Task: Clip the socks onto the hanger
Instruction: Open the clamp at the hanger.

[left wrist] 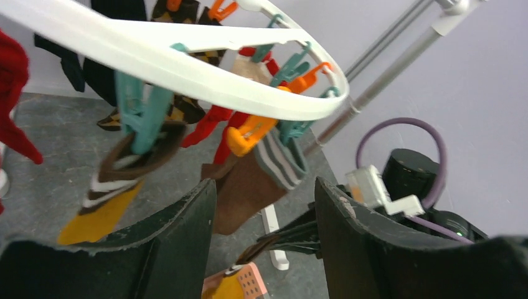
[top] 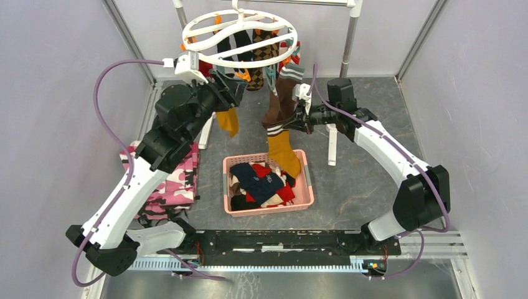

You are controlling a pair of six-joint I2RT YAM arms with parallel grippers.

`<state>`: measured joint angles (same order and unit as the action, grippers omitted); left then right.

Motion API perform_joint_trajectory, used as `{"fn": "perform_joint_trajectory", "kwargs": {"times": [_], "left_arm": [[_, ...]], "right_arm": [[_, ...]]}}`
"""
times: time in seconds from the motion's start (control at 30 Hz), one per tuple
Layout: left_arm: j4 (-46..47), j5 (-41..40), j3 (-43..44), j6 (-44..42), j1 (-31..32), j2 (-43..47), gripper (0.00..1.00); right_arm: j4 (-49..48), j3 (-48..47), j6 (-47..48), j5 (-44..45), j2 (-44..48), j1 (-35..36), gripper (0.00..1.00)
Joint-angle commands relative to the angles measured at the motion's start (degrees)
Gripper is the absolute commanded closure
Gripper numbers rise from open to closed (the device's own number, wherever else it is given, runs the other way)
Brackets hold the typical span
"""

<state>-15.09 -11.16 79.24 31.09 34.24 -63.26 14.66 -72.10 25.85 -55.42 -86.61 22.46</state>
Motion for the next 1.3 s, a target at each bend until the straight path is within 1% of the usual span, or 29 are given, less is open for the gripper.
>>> {"fn": "perform_joint_trajectory", "kwargs": {"times": [0.0,0.17,0.37,0.77,0.9,1.17,1.27], "left_arm": [[-6.15,-5.96,6.44,0.62,4.5,-1.73,0.34],[-11.57,-15.42,11.55,-2.04,9.47,-5.37,0.29],[-13.12,-23.31,12.89,-3.44,10.83,-7.15,0.26],[-12.86,-28.47,16.87,-3.3,12.99,-13.26,0.26],[-11.3,-27.83,16.42,-4.1,13.04,-12.72,0.27],[-11.4,-25.2,16.09,-7.74,12.96,-10.94,0.27],[-12.86,-26.79,16.54,-6.47,12.79,-10.06,0.27]], "right_arm": [[-1.95,-1.41,-0.6,-1.03,1.15,0.55,1.0],[-1.87,-1.44,-0.62,-1.18,1.24,0.62,1.0],[-1.87,-1.05,-0.45,-1.44,1.59,0.6,1.0],[-1.65,-0.59,-0.29,-2.06,1.9,0.61,1.0],[-1.3,-0.57,0.08,-2.24,2.28,0.62,1.0],[-0.9,-0.24,0.5,-2.5,2.98,0.6,1.0],[-0.86,-0.06,0.57,-2.5,3.16,0.67,1.0]]}}
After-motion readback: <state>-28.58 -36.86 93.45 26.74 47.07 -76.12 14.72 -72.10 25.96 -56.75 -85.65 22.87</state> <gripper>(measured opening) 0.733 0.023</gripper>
